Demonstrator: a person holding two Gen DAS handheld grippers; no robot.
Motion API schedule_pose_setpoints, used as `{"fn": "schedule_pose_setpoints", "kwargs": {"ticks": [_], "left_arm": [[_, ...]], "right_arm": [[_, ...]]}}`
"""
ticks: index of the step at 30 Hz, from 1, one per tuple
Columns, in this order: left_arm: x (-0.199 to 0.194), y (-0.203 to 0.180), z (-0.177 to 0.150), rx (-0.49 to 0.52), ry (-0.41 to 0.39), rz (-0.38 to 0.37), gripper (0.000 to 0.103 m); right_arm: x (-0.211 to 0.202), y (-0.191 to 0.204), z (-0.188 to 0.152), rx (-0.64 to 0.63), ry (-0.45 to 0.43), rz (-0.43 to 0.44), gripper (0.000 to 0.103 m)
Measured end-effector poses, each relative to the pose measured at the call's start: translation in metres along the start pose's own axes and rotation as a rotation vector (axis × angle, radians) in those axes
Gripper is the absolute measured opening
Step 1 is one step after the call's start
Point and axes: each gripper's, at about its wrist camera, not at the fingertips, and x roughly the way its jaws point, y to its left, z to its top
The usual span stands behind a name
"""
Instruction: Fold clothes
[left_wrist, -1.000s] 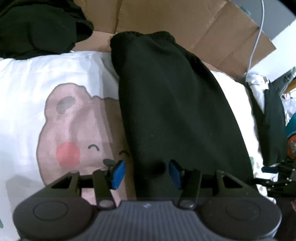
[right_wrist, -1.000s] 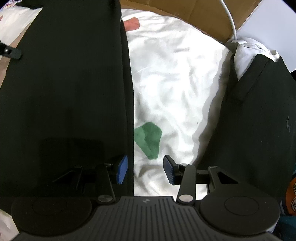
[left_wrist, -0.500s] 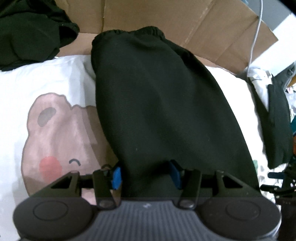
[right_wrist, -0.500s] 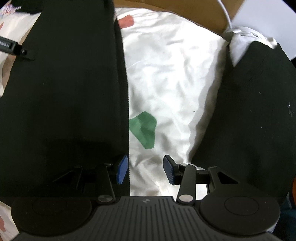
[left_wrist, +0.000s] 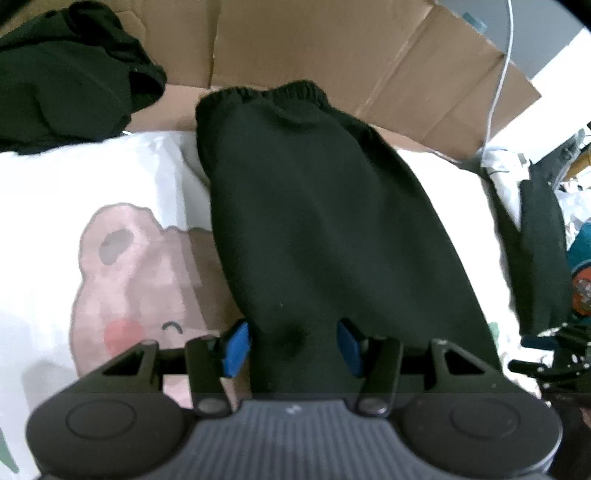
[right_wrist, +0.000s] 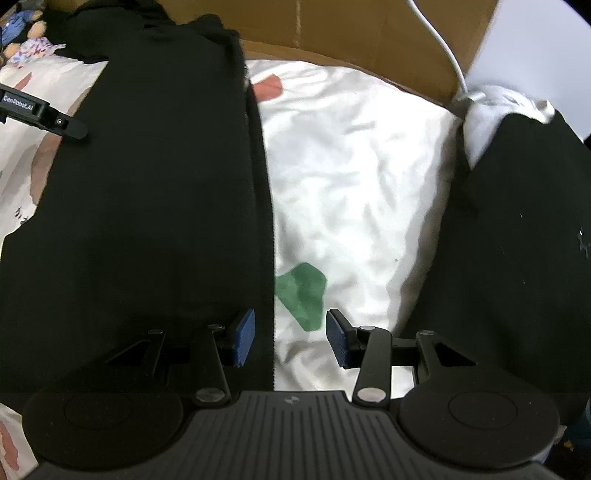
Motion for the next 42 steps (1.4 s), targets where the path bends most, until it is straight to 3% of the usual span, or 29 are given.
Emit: {"fn": "schedule_pose_setpoints", "kwargs": {"ticks": [6, 9, 15, 20, 24, 30, 34, 37, 42], "left_arm": [[-0.023, -0.002, -0.001, 0.027, -0.017, -0.003, 0.055], [-0.029, -0.002, -0.024, 0.038, -0.004, -0.019, 0.055], [-0.042, 0.010, -0.056, -0.052, -0.002, -0.050, 0.055], [-0.063, 0.014, -0.047, -0.093, -0.093, -0.081, 0.055], [-0.067, 0.002, -0.043, -0.052, -0.112, -0.086, 0.055], [-0.062, -0.005, -0.063, -0.132, -0.095, -0.160, 0.055], [-0.059, -0.006, -0.086, -0.169, -0.060, -0.135, 0.053], [-0.067, -0.004, -0.099, -0.197, -0.079, -0.098, 0.052], [-0.078, -0.005, -0.109, -0.213, -0.083, -0.097, 0.052]], "right_arm": [[-0.011, 0.003, -0.005, -0.002, -0.014, 0.015, 0.047], [-0.022, 0.000, -0.013, 0.031, -0.026, 0.043, 0.047], [-0.031, -0.013, -0.036, 0.052, -0.018, 0.053, 0.047], [-0.030, -0.027, -0.044, 0.041, -0.010, 0.013, 0.047], [-0.033, -0.038, -0.041, 0.071, -0.024, -0.003, 0.047], [-0.037, -0.030, -0.036, 0.057, -0.044, 0.032, 0.047], [-0.035, -0.021, -0.035, 0.034, -0.042, 0.071, 0.047], [-0.032, -0.020, -0.036, 0.034, -0.032, 0.081, 0.047], [-0.032, -0.023, -0.038, 0.061, -0.043, 0.106, 0.047]]}}
